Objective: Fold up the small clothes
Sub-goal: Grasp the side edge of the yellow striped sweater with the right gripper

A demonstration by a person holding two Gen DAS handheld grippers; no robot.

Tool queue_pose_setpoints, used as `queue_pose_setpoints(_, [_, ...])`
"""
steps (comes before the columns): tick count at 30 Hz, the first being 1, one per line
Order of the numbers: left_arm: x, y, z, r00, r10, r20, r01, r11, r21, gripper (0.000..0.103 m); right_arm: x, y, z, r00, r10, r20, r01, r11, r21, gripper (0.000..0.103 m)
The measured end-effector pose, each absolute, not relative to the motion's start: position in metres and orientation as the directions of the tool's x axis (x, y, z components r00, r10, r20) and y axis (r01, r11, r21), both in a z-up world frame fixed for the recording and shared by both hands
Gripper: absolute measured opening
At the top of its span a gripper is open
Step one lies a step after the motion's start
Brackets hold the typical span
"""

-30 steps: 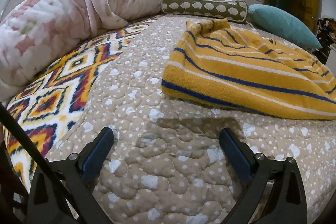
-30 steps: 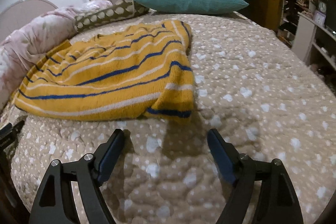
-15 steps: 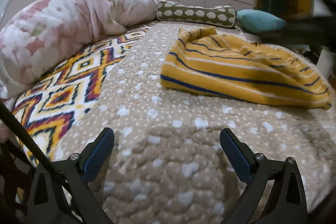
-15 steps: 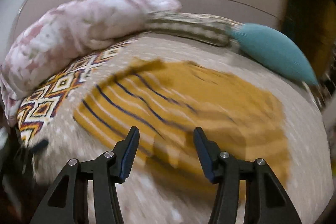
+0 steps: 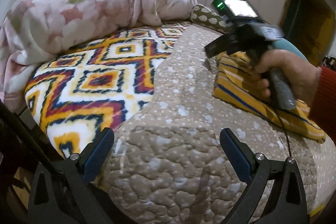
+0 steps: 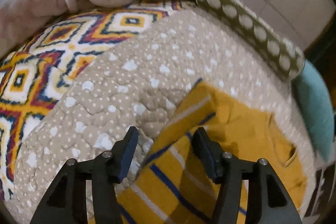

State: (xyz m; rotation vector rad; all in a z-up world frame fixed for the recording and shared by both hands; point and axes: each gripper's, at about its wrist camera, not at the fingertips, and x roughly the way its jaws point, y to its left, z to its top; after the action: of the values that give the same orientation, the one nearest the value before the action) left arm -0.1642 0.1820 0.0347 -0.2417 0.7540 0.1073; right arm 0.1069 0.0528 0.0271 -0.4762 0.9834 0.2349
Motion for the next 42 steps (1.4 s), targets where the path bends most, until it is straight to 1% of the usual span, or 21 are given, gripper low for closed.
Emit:
queue_pose_setpoints(2, [-0.163, 0.186, 0.035, 0.72, 0.015, -0.694, -0.195, 0.964, -0.181, 0.101, 0.086, 0.046, 0.048, 0.572, 0.035, -0.819, -0.413, 0.875, -0.251, 0.061])
queue_pose_setpoints(5, [-0.162, 0.194, 0.034, 0.714, 0.024, -0.699, -0.226, 0.954, -0.199, 0.101, 0.036, 0.04, 0.069, 0.597, 0.086, -0.798, -0.482, 0.833, -0.27, 0.061])
queue_pose_setpoints(9, [-0.161, 0.203, 0.032, 0.701, 0.039, -0.712, -0.268, 0.94, -0.212, 0.101, -0.028, 0.035, 0.065, 0.572, 0.126, -0.811, -0.574, 0.767, -0.286, 0.062])
queue_pose_setpoints(11, [-0.163, 0.206, 0.033, 0.696, 0.046, -0.716, -0.283, 0.935, -0.215, 0.101, -0.045, 0.032, 0.058, 0.556, 0.142, -0.819, -0.602, 0.748, -0.28, 0.063])
queue_pose_setpoints(14, [-0.167, 0.205, 0.035, 0.691, 0.051, -0.721, -0.295, 0.931, -0.217, 0.101, -0.065, 0.039, 0.038, 0.561, 0.116, -0.819, -0.624, 0.711, -0.326, 0.062])
queue_pose_setpoints(17, [-0.168, 0.2, 0.035, 0.684, 0.069, -0.726, -0.289, 0.94, -0.182, 0.101, -0.065, 0.048, 0.019, 0.575, 0.074, -0.815, -0.616, 0.694, -0.372, 0.062])
queue_pose_setpoints(22, [-0.168, 0.191, 0.032, 0.671, 0.101, -0.734, -0.28, 0.952, -0.125, 0.101, -0.056, 0.06, 0.014, 0.626, 0.046, -0.778, -0.565, 0.715, -0.412, 0.06])
queue_pose_setpoints(24, [-0.167, 0.191, 0.031, 0.669, 0.105, -0.736, -0.279, 0.953, -0.117, 0.101, -0.051, 0.065, 0.013, 0.641, 0.031, -0.767, -0.542, 0.726, -0.423, 0.047])
queue_pose_setpoints(29, [-0.169, 0.194, 0.031, 0.665, 0.101, -0.74, -0.284, 0.951, -0.125, 0.101, -0.041, 0.081, 0.003, 0.678, -0.021, -0.734, -0.491, 0.73, -0.475, 0.043])
queue_pose_setpoints(30, [-0.169, 0.195, 0.032, 0.664, 0.099, -0.741, -0.287, 0.949, -0.13, 0.101, -0.041, 0.084, 0.002, 0.683, -0.022, -0.73, -0.486, 0.732, -0.477, 0.034])
queue_pose_setpoints(31, [-0.17, 0.196, 0.033, 0.663, 0.099, -0.742, -0.29, 0.948, -0.133, 0.101, -0.04, 0.085, 0.001, 0.678, -0.02, -0.735, -0.486, 0.738, -0.468, 0.028])
queue_pose_setpoints(33, [-0.171, 0.197, 0.036, 0.663, 0.102, -0.741, -0.298, 0.945, -0.136, 0.101, -0.037, 0.083, 0.004, 0.668, -0.014, -0.744, -0.472, 0.764, -0.439, 0.012])
queue_pose_setpoints(36, [-0.173, 0.194, 0.043, 0.671, 0.116, -0.733, -0.297, 0.947, -0.121, 0.101, -0.026, 0.056, 0.032, 0.636, 0.078, -0.767, -0.425, 0.865, -0.265, 0.009])
queue_pose_setpoints(39, [-0.172, 0.183, 0.052, 0.678, 0.12, -0.725, -0.279, 0.955, -0.103, 0.101, -0.019, -0.009, 0.087, 0.677, 0.174, -0.715, -0.297, 0.954, -0.049, 0.009])
queue_pose_setpoints(42, [-0.17, 0.161, 0.061, 0.692, 0.089, -0.716, -0.219, 0.972, -0.09, 0.101, -0.025, -0.088, 0.123, 0.732, 0.195, -0.653, -0.17, 0.98, 0.102, 0.009])
